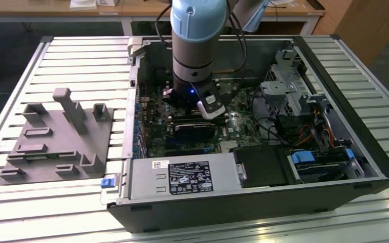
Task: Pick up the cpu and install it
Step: 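Install the second cpu locking lever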
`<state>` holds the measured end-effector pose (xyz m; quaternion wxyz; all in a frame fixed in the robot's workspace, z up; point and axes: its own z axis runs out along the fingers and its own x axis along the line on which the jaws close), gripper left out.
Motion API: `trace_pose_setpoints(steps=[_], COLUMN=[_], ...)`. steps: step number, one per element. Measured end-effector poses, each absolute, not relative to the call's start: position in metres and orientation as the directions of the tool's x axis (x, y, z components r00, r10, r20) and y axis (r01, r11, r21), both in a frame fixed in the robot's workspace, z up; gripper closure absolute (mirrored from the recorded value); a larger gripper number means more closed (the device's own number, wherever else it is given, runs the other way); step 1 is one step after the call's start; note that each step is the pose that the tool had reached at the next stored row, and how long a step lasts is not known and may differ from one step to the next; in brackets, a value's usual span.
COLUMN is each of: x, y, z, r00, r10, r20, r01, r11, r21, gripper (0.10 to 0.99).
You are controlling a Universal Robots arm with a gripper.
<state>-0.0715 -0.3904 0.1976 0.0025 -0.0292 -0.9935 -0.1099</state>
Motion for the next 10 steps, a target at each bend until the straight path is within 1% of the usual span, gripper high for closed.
trace_pose_setpoints(steps=[10], x=[-0.0766], y=[-0.3904], z=[0.1944], r00=[-0.998], r10=[0.057], r20=[0.012], r01=[0.058], r11=[0.965], r21=[0.257], gripper=[0.98])
